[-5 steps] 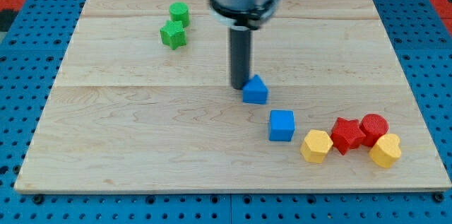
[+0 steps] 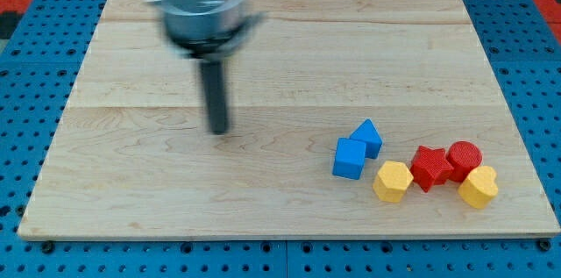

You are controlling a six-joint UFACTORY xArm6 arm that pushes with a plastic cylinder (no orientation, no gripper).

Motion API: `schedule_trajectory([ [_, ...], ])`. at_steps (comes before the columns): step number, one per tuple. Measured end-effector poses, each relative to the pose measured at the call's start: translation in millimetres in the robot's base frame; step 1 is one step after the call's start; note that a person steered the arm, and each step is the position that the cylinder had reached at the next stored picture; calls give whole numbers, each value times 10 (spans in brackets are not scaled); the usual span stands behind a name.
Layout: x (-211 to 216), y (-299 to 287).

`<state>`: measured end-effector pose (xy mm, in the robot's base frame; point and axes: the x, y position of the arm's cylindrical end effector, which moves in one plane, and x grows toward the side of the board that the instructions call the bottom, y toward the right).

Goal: Push the green star into the blue triangle

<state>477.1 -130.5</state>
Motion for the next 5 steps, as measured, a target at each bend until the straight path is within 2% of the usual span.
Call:
schedule_trajectory([
  [1,-724,-753],
  [2,-1471,-762],
  [3,-1796,-490],
  [4,-1702,747],
  [5,-1360,1516],
])
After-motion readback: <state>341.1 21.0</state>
